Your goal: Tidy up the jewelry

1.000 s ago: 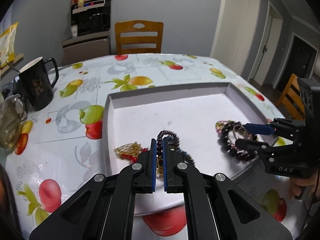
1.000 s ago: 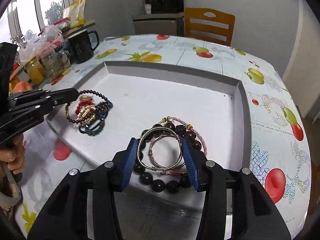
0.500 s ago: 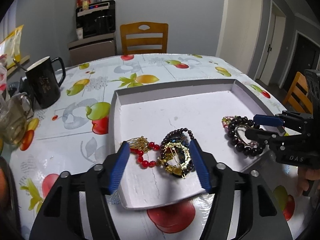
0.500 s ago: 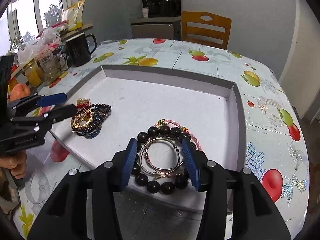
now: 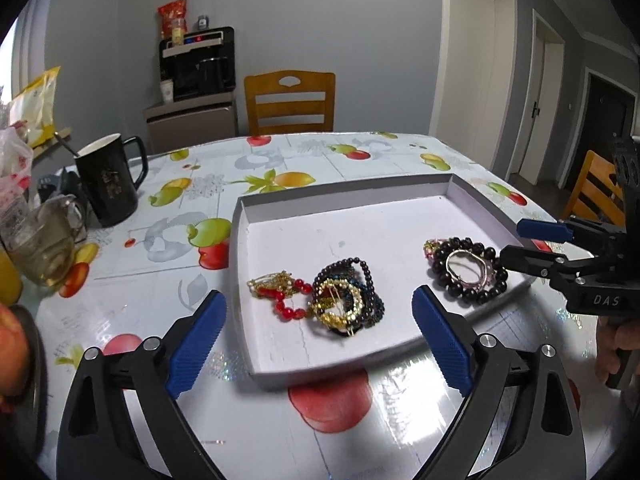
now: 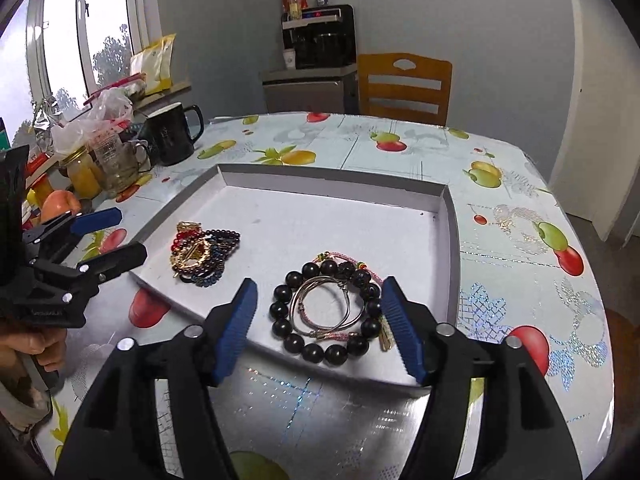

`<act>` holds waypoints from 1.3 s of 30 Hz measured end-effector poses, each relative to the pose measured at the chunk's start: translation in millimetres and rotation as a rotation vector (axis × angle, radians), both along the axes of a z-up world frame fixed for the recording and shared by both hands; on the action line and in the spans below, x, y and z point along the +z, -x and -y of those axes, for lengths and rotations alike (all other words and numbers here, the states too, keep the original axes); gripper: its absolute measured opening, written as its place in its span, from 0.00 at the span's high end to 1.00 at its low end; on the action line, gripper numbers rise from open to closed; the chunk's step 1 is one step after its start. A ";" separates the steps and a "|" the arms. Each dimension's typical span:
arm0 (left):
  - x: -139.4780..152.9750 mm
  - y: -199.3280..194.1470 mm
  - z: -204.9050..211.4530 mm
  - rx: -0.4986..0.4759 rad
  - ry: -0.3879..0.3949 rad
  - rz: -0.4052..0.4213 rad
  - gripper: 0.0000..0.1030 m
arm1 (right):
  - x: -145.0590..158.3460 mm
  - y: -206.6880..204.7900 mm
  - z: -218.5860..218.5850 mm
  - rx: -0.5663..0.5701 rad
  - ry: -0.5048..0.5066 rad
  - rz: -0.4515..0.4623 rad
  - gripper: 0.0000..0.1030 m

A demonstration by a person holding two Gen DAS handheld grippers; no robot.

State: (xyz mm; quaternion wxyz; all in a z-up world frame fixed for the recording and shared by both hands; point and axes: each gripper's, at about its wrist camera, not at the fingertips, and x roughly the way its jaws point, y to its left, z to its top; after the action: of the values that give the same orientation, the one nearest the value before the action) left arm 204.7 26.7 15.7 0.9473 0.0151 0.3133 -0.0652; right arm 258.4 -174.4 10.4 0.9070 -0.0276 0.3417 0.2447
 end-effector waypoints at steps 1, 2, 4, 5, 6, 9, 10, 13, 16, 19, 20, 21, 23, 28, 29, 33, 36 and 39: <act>-0.7 3.5 1.1 0.002 -0.004 0.006 0.09 | 0.5 3.8 0.8 -0.003 -0.008 0.009 0.32; -1.7 6.3 2.1 0.005 -0.006 0.012 0.09 | 0.8 6.5 1.3 -0.005 -0.015 0.014 0.32; -3.3 11.9 2.5 0.017 -0.005 0.024 0.08 | 1.2 12.8 3.0 -0.014 -0.030 0.027 0.28; -4.3 15.5 2.8 0.019 -0.003 0.032 0.08 | 1.7 15.5 3.8 -0.017 -0.039 0.033 0.26; -5.1 18.9 2.4 0.021 0.000 0.040 0.08 | 2.4 18.9 4.5 -0.019 -0.048 0.041 0.24; -4.5 29.9 3.5 0.031 -0.004 0.060 0.08 | 4.9 32.5 5.6 -0.017 -0.058 0.078 0.18; -3.1 34.3 3.8 0.032 -0.002 0.075 0.08 | 5.1 38.2 6.0 -0.012 -0.063 0.084 0.17; 0.2 45.6 6.6 0.031 -0.007 0.102 0.07 | 5.9 50.2 6.8 -0.010 -0.077 0.097 0.13; 1.0 52.8 8.2 0.031 -0.006 0.112 0.07 | 7.5 61.2 9.1 -0.012 -0.094 0.119 0.09; 1.0 58.0 9.4 0.037 -0.001 0.117 0.07 | 8.2 71.6 12.8 -0.019 -0.110 0.144 0.05; 1.3 60.2 10.0 0.042 -0.003 0.122 0.07 | 8.1 74.7 13.7 -0.021 -0.112 0.153 0.05; 1.7 61.6 10.1 0.046 -0.005 0.128 0.07 | 8.0 76.6 13.9 -0.025 -0.112 0.159 0.05; 2.3 64.0 10.9 0.050 -0.008 0.135 0.07 | 6.3 80.7 16.0 -0.032 -0.120 0.166 0.05; 3.4 68.5 10.2 0.067 -0.012 0.148 0.06 | 6.4 86.8 19.2 -0.049 -0.128 0.193 0.05; 3.6 70.0 10.4 0.072 -0.013 0.153 0.06 | 6.7 87.6 19.2 -0.052 -0.126 0.196 0.05; 4.0 72.3 10.6 0.084 -0.017 0.153 0.05 | 6.8 90.4 19.3 -0.066 -0.116 0.204 0.05; 4.7 74.1 8.9 0.102 -0.018 0.159 0.05 | 6.6 92.6 17.7 -0.071 -0.104 0.209 0.05; 5.4 75.3 6.9 0.109 -0.011 0.165 0.05 | 7.5 95.8 14.5 -0.071 -0.085 0.226 0.05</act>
State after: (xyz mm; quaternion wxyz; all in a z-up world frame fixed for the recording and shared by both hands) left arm 129.4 19.8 21.1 0.9720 0.0085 0.2347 -0.0103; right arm 162.5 -188.9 17.9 0.9481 -0.0044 0.2273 0.2223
